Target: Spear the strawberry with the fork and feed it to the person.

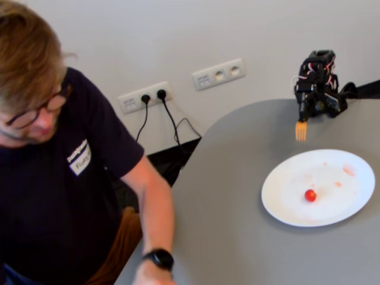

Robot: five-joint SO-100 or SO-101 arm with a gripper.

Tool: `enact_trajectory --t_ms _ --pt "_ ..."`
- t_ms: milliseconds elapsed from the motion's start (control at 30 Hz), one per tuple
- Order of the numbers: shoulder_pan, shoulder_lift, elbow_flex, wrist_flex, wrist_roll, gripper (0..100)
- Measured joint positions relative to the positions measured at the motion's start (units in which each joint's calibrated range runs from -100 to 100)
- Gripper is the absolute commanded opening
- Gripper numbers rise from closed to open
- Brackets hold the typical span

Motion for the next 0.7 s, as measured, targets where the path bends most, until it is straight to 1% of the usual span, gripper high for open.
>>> enact_trajectory --t_ms 67,100,133,167,200,233,700 --pt "-0.1 -0.2 0.0 0.9 0.0 1" --pt "-0.2 -0.3 0.0 3.8 0.1 1" --pt "-0.6 -0.4 0.0 13.6 0.1 1" --pt "-0.6 -0.4 0.0 19.1 0.1 1" --pt "-0.6 -0.5 0.0 23.1 0.1 1" --pt "-0.6 -1.2 0.0 24.3 0.1 1" --pt "-0.6 -1.2 0.0 25.1 0.1 1"
